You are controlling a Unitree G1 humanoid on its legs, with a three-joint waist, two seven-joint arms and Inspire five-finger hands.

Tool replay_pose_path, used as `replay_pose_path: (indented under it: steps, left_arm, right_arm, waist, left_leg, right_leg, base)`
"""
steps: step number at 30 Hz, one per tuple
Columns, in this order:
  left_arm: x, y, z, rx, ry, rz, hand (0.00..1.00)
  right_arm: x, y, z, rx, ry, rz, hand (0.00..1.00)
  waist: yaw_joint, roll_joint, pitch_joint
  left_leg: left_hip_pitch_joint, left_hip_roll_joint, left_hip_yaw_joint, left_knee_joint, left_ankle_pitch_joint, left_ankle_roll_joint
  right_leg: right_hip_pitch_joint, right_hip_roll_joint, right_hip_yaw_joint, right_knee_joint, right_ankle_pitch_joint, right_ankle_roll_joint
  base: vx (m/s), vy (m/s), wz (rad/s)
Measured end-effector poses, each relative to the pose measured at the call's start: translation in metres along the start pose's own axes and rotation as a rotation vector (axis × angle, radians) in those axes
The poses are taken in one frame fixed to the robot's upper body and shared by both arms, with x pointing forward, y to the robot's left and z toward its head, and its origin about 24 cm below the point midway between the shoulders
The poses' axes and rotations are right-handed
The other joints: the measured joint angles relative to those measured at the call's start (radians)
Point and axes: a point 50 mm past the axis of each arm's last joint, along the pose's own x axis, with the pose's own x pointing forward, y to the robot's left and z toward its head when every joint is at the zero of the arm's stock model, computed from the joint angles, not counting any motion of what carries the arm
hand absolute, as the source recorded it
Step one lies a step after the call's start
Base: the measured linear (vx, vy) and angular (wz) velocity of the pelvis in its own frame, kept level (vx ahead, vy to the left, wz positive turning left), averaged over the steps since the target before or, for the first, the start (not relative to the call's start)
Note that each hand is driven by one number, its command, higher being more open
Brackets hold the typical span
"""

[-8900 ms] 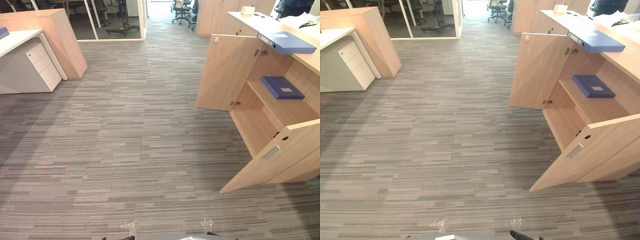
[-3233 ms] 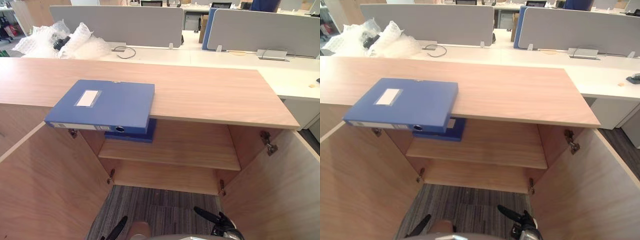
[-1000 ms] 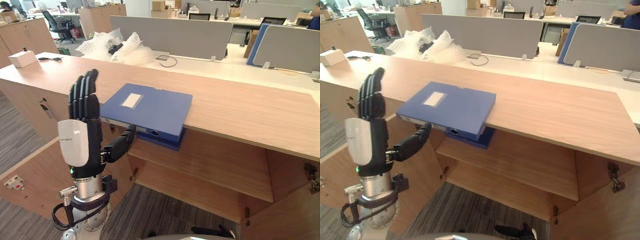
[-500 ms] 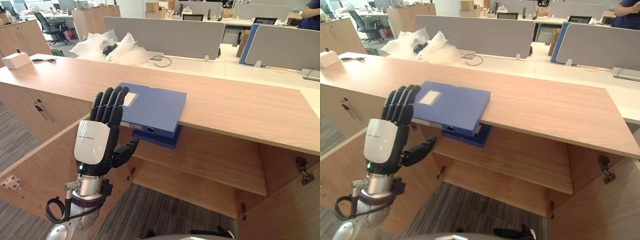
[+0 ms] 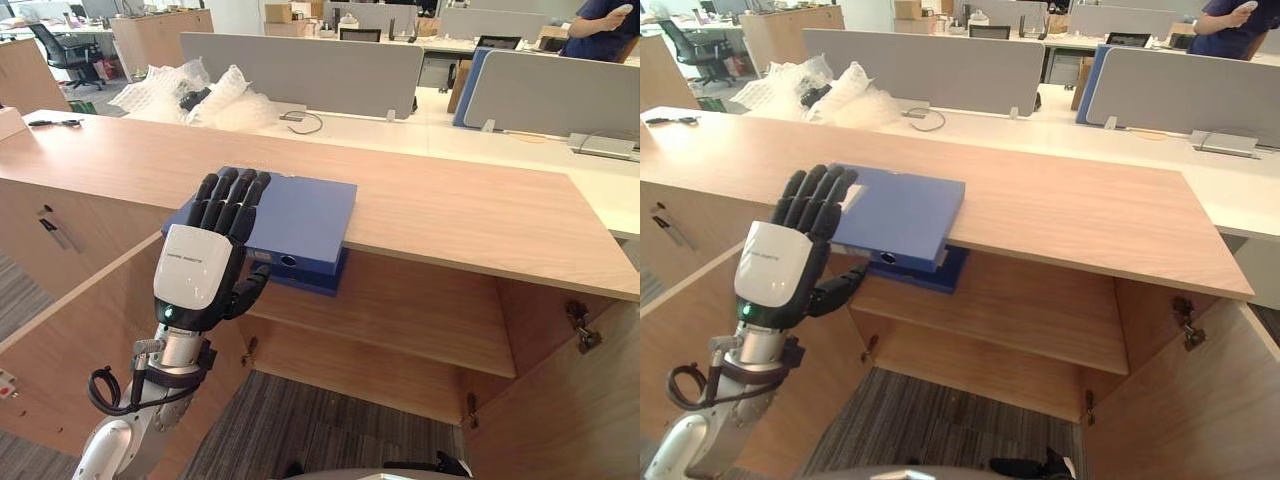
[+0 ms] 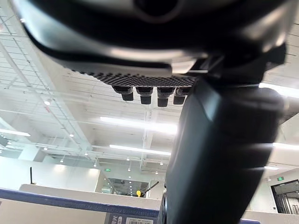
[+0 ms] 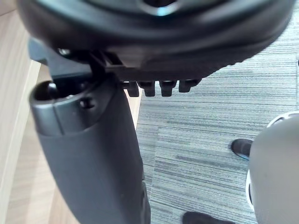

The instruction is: Walk over to the cabinet, pick up the folder, carry it to the office cabinet, place the folder inside the office cabinet, then close the office cabinet door

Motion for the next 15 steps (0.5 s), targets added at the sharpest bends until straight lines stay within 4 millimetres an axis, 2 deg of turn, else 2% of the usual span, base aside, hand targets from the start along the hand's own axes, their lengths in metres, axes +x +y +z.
replay_pose_path:
  steps: [4,8,15]
  left_arm:
    - [0.002,-0.009,-0.012,0.024,0.023,-0.031,1.00]
    - [-0.004,-0.020,-0.028,0.066,0.078,-0.121,1.00]
    - [-0.015,-0.031,-0.043,0.099,0.137,-0.223,1.00]
  right_arm:
    - [0.000,-0.001,0.001,-0.002,-0.003,0.002,1.00]
    - [0.000,0.000,0.002,-0.010,-0.009,0.005,1.00]
    - [0.000,0.000,0.008,-0.010,-0.031,0.009,1.00]
  waist:
    - [-0.001,0.006,0.004]
    - [-0.003,0.011,0.013]
    - [-0.003,0.007,0.028]
  left_leg:
    - [0.007,0.001,0.002,-0.002,0.000,-0.001]
    - [0.009,0.001,0.003,-0.002,-0.003,-0.004]
    - [0.016,0.001,0.018,-0.001,-0.011,-0.009]
  right_leg:
    - [0.004,0.003,0.004,-0.002,0.000,-0.002]
    - [0.007,0.005,0.005,-0.007,-0.001,-0.003]
    - [0.012,0.003,0.018,-0.016,0.000,-0.002]
  base:
    - [-0.02,0.005,-0.04]
    - [0.00,0.000,0.00]
    - [0.01,0.000,-0.06]
